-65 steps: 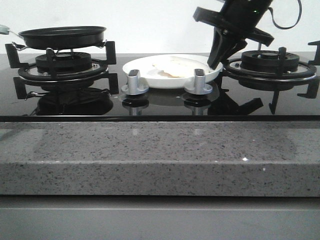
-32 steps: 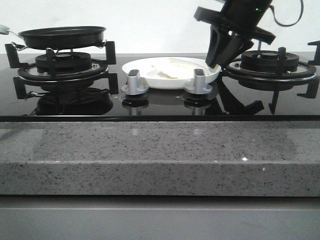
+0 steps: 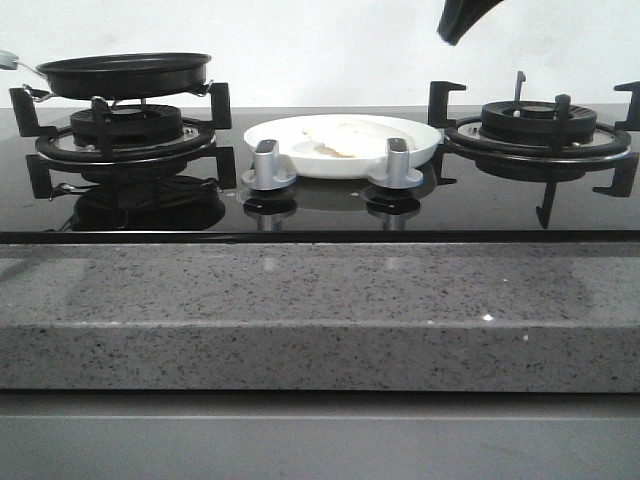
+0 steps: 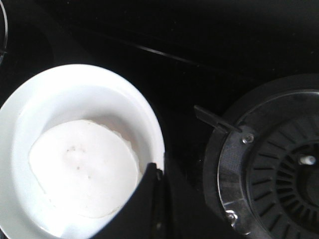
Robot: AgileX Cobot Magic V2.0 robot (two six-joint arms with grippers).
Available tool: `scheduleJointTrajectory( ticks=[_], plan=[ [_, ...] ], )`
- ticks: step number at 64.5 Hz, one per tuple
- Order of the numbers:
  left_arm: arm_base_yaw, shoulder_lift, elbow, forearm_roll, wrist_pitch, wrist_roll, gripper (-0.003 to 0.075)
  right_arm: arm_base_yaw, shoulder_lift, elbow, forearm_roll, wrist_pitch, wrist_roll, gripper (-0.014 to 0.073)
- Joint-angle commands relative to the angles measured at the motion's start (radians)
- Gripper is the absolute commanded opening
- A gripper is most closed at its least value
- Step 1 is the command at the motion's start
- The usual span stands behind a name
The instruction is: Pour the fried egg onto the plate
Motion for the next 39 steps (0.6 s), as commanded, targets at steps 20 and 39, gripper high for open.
scheduleJointTrajectory(
  ticks=[20, 39],
  plan=[
    [-0.008, 0.01, -0.025, 0.0, -0.087, -0.008, -0.0019, -0.004, -0.319, 0.011, -0.174, 0.088, 0.082, -0.0057],
    [-0.008, 0.01, -0.025, 0.0, -0.087, -0.008, -0.0019, -0.004, -0.601, 0.377, -0.315, 0.087, 0.076, -0.0057]
  ],
)
